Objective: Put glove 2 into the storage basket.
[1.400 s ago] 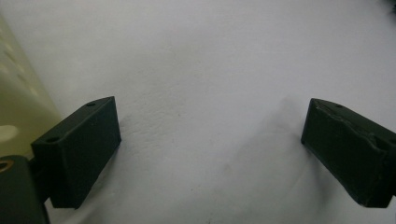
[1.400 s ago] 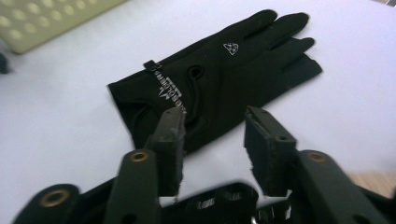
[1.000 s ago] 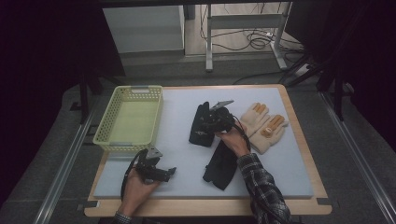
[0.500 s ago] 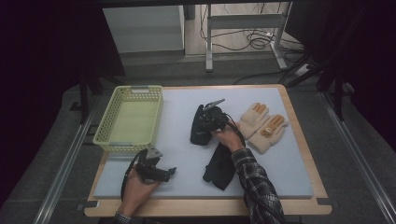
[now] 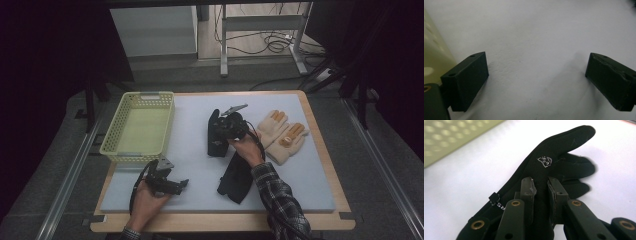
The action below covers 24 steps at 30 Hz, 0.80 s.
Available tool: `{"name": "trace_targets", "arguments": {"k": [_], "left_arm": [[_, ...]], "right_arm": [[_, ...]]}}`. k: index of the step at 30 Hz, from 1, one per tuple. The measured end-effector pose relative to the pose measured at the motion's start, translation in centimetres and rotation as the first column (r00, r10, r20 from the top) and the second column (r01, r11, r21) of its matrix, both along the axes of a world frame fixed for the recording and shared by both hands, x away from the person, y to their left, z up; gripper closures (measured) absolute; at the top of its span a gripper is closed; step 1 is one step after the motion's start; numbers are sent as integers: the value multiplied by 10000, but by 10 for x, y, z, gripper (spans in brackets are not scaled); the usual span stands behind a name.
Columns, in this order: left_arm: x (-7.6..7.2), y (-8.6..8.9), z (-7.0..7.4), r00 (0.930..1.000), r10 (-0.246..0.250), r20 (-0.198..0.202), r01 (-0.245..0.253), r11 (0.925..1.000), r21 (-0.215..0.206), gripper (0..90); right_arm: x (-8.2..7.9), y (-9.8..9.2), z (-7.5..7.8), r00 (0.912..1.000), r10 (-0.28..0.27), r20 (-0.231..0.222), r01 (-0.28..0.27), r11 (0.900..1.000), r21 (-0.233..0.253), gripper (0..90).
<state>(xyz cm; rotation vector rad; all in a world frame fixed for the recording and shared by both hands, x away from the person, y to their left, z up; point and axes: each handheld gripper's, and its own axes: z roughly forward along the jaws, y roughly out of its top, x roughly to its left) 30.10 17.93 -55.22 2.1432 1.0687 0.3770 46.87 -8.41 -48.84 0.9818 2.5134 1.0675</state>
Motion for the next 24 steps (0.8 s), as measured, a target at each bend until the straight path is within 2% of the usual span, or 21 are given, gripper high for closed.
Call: {"name": "trace_targets", "arguments": {"k": [3,5,7,8,9,10,11,12,13,14,17,19,20,23,24], "left_arm": [[0,0,0,10000,6,3,-6,10000,-13,49],[0,0,0,10000,-1,7,1,10000,5,50],[0,0,0,10000,10,5,-10,10000,-17,50],[0,0,0,10000,10,5,-10,10000,-17,50],[0,0,0,10000,1,20,-1,10000,-1,49],[0,0,0,10000,1,20,-1,10000,-1,49],[0,0,0,10000,15,6,-15,10000,-27,49],[0,0,0,10000,15,6,-15,10000,-27,49],[0,0,0,10000,8,23,-8,10000,-17,49],[0,0,0,10000,8,23,-8,10000,-17,50],[0,0,0,10000,25,24,-25,10000,-34,49],[0,0,0,10000,28,27,-28,10000,-37,49],[0,0,0,10000,26,27,-26,10000,-34,49],[0,0,0,10000,25,25,-25,10000,-34,50],[0,0,0,10000,37,13,-37,10000,-49,50]], "right_arm": [[-19,-7,15,9997,141,223,-145,9998,153,756],[-23,-9,17,9996,122,240,-127,9997,207,756],[-41,-17,27,9992,149,380,-165,9990,413,756],[-41,-17,27,9992,149,380,-165,9990,413,756],[-53,-23,32,9988,124,463,-147,9987,488,755],[-53,-23,32,9988,124,463,-147,9987,488,755],[-65,-29,37,9986,108,514,-139,9981,606,755],[-65,-29,37,9986,108,514,-139,9981,606,755],[-77,-36,41,9989,44,464,-81,9967,809,755],[-77,-36,41,9989,44,464,-81,9967,809,755],[-94,-45,46,9991,-108,420,65,9948,1015,753],[-113,-54,51,9984,-237,520,180,9941,1073,751],[-113,-54,51,9984,-237,520,180,9941,1073,751],[-134,-61,50,9980,-375,501,316,9928,1152,747],[-134,-61,50,9980,-375,501,316,9928,1152,747]]}}
